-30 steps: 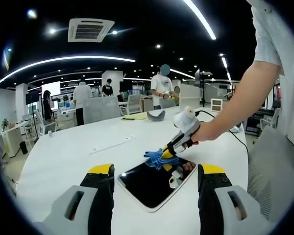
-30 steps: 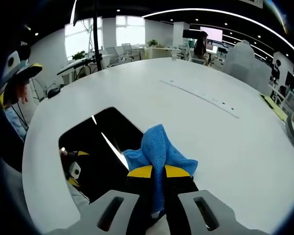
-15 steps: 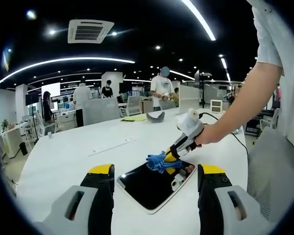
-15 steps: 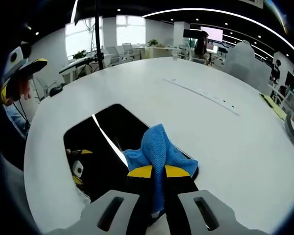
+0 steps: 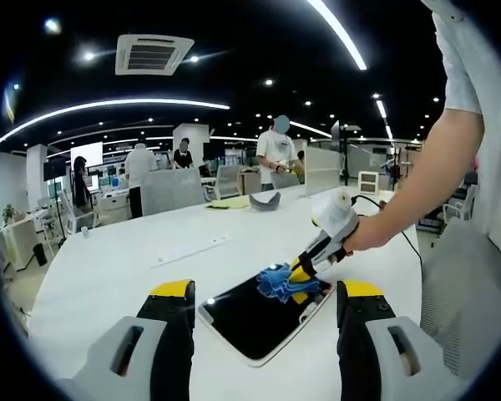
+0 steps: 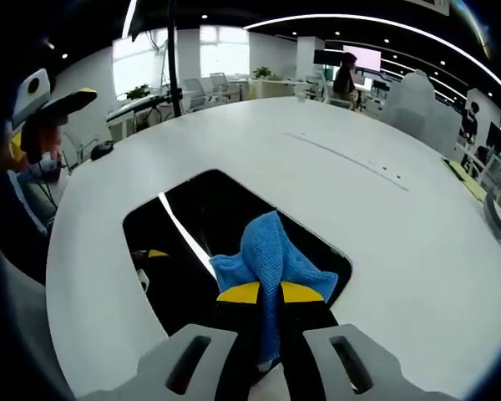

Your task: Wipe the mirror surface with the cleaning cloth until all visible marks leave the cleaned area.

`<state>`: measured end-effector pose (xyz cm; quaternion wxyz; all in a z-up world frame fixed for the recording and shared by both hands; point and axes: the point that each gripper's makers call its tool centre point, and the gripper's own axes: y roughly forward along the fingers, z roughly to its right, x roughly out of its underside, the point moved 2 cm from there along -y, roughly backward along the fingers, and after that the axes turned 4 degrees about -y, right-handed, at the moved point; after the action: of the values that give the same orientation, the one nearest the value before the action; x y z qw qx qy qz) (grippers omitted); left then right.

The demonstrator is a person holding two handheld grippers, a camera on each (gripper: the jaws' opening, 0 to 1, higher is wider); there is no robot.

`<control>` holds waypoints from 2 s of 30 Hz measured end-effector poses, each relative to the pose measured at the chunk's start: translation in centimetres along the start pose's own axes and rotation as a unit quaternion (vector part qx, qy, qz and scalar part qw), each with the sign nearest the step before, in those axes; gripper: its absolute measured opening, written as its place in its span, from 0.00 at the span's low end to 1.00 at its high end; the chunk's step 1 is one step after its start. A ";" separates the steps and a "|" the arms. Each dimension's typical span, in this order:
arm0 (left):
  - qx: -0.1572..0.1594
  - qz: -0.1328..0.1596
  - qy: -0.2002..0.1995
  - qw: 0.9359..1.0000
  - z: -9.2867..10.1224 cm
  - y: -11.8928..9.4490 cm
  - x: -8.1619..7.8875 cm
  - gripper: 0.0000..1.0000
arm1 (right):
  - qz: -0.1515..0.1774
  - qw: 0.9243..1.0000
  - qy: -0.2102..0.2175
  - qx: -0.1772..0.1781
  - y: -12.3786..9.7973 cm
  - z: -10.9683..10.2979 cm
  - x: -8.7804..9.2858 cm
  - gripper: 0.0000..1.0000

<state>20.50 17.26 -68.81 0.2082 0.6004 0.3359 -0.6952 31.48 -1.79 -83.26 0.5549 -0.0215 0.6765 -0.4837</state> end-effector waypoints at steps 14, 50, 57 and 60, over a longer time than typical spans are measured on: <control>0.001 0.002 0.004 1.000 0.2 -0.2 -0.3 0.69 | -0.003 1.000 -0.001 0.001 -0.5 -0.8 0.4 0.02; 0.003 0.006 0.009 1.000 0.8 -0.5 -0.7 0.69 | -0.006 1.000 -0.004 -0.006 -2.9 -4.0 2.1 0.02; 0.004 0.007 0.010 1.000 1.0 -0.6 -0.8 0.69 | -0.005 1.000 -0.002 -0.006 -3.2 -4.5 2.4 0.02; 0.004 0.007 0.010 1.000 1.0 -0.6 -0.8 0.69 | -0.006 1.000 -0.003 -0.007 -3.4 -4.7 2.5 0.02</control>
<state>19.50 16.89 -67.88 0.2078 0.6107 0.3311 -0.6886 25.16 -2.00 -83.18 0.5538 -0.0310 0.6782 -0.4820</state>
